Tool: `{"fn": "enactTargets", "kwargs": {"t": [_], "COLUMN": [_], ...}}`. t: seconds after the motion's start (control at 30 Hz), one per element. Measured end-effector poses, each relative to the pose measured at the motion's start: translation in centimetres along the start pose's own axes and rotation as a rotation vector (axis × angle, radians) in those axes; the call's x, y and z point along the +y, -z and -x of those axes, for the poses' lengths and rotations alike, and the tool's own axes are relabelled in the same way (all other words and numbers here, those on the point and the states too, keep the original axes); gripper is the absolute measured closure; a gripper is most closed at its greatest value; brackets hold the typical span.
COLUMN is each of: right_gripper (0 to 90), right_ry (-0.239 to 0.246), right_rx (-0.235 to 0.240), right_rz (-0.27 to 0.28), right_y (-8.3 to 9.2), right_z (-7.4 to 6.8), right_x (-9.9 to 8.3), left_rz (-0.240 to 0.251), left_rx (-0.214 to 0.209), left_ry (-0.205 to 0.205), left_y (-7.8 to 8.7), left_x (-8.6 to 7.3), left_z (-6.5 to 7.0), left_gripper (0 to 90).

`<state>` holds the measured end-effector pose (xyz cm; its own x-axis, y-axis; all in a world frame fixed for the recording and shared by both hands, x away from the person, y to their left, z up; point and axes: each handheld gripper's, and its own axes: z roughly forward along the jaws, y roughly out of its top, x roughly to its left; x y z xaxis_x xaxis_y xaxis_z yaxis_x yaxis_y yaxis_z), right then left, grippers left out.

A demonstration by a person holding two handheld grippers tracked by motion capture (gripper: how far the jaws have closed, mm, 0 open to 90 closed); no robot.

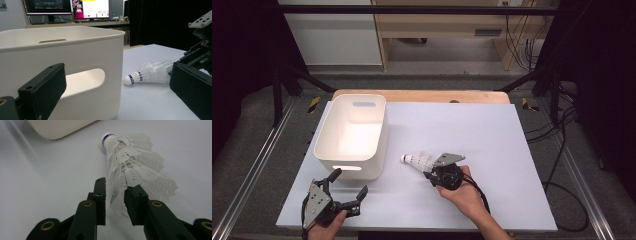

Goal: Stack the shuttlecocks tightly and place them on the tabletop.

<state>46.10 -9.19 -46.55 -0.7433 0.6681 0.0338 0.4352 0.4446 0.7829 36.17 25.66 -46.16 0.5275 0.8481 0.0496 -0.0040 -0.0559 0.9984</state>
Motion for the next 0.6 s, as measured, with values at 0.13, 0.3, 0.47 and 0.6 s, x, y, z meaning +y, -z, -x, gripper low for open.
{"fn": "enactTargets", "kwargs": {"t": [0.13,0.3,0.47,0.6], "right_gripper": [60.7,52.2,44.0,35.2], "right_ry": [-0.005,-0.016,-0.019,-0.028], "right_rx": [-0.013,-0.013,-0.019,-0.032], "right_rz": [-0.009,-0.023,-0.039,-0.039], "right_y": [0.05,-0.04,0.13,0.56], "right_z": [-0.09,-0.16,-0.41,-0.54], "right_x": [-0.08,-0.11,-0.29,-0.36], "left_rz": [-0.001,0.000,0.001,0.001], "left_rx": [0.000,0.001,0.000,0.006], "left_ry": [0.001,0.004,0.004,0.007], "left_y": [-0.02,-0.03,-0.02,0.12], "left_x": [-0.06,-0.07,-0.06,-0.06], "left_z": [-0.06,-0.09,-0.10,-0.19], "left_gripper": [0.8,0.8,0.8,0.8]}}
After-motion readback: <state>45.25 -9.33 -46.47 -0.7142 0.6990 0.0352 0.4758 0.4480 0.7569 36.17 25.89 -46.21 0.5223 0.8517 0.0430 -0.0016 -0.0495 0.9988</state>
